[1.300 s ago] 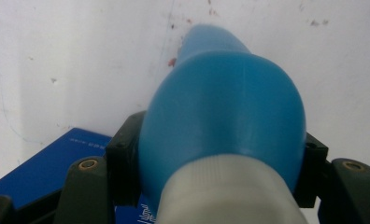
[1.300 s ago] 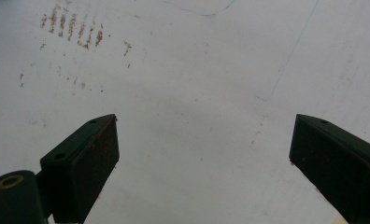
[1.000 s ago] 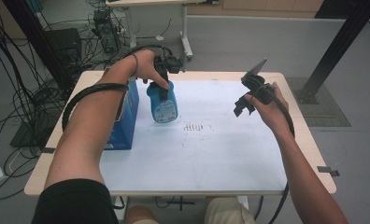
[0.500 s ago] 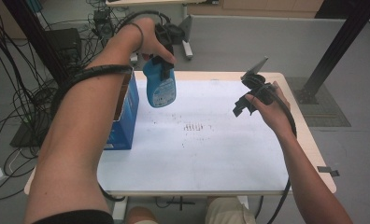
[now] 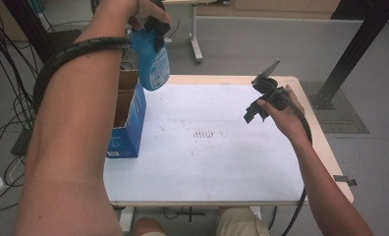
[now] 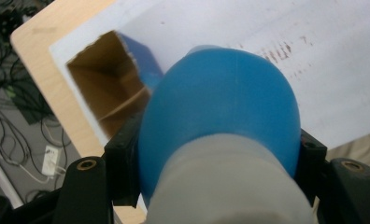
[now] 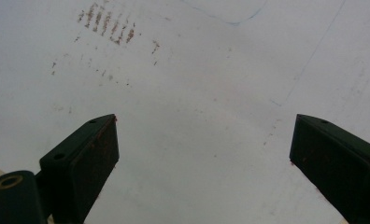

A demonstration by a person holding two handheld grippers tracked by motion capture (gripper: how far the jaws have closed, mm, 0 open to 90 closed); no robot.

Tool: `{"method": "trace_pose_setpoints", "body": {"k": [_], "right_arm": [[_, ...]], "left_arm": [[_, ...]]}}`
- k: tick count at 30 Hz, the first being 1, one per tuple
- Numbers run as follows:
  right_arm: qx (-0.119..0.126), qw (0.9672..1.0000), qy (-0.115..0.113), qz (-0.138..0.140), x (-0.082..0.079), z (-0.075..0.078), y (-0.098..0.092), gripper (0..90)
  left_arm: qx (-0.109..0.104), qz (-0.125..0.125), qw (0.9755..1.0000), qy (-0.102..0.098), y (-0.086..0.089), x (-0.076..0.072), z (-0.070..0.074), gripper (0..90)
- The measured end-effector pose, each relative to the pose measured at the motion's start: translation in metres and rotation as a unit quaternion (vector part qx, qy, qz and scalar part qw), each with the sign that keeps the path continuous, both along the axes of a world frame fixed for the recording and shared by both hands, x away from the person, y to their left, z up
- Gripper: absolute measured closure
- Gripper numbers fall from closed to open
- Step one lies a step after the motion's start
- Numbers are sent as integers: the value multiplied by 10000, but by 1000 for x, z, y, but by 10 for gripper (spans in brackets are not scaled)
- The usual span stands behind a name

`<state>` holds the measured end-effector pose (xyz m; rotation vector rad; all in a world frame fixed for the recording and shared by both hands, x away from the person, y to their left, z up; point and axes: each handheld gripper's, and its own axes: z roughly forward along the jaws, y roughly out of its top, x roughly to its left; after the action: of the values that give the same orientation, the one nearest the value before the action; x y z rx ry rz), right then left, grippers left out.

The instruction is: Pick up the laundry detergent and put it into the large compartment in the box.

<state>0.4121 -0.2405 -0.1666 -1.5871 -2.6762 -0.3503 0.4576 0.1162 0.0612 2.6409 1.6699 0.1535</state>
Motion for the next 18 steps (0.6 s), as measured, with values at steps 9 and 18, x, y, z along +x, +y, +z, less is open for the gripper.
{"method": "trace_pose_setpoints", "body": {"k": [9,18], "right_arm": [[-29,9999,-4,117,-1,-1,3,82],[-22,9999,6,116,-1,-1,3,81]], "left_arm": [[16,1093,9939,-142,43,-11,25,369],[-82,1957,9801,-334,89,-31,39,369]]}}
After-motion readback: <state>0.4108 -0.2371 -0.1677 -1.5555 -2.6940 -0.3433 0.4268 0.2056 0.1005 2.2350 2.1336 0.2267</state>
